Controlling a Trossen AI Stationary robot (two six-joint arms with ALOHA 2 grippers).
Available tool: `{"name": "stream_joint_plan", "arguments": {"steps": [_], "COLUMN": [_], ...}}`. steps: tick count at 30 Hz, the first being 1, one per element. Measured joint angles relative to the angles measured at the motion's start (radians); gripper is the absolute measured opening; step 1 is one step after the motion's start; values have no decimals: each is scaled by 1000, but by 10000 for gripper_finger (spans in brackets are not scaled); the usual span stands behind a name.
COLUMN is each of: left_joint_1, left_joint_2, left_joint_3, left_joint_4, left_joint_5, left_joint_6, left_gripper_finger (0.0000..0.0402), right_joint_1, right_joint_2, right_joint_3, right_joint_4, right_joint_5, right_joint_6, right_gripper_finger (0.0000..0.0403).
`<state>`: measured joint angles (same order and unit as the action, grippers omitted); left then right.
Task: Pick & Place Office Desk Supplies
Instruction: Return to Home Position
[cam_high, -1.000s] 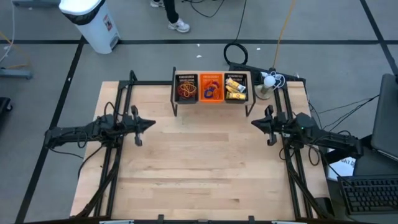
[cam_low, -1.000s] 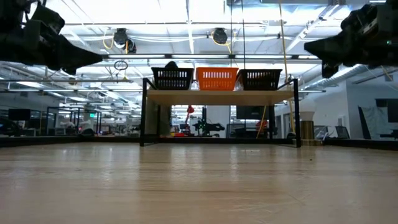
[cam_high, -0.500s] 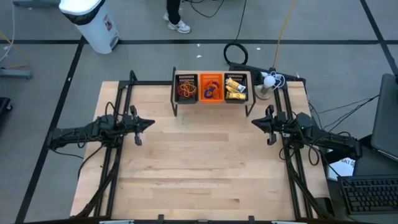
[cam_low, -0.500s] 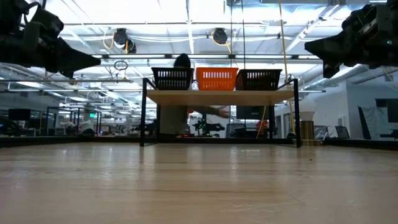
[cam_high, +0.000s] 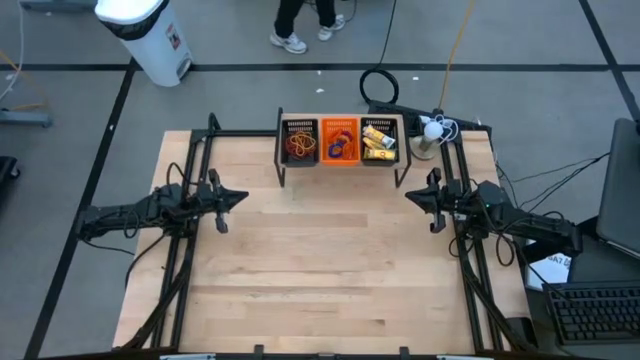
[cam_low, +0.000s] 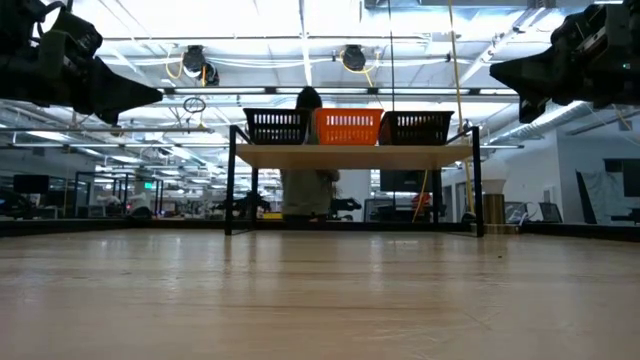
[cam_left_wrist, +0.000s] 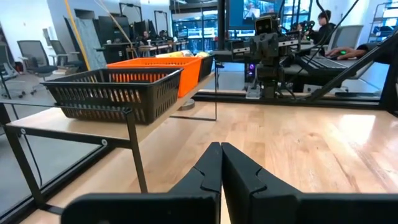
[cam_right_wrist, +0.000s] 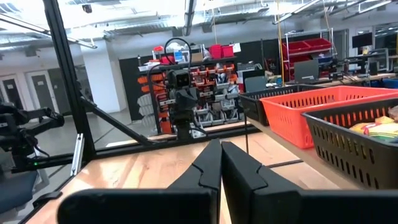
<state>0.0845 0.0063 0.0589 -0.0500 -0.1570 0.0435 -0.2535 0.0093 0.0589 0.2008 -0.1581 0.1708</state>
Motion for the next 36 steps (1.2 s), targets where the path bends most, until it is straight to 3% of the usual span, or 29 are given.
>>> {"name": "stream_joint_plan", "arguments": {"steps": [9, 36], "left_joint_1": [0, 0], "left_joint_2": [0, 0], "left_joint_3": [0, 0], "left_joint_4": [0, 0], "left_joint_5": [0, 0], "left_joint_6": [2, 0], "left_gripper_finger": [22, 24], "right_joint_1": [0, 0], "right_joint_2": [0, 0], "right_joint_3": [0, -1], "right_joint_4": [0, 0], "right_joint_5": [0, 0], "right_joint_6": [0, 0], "right_gripper_finger": [0, 0]}}
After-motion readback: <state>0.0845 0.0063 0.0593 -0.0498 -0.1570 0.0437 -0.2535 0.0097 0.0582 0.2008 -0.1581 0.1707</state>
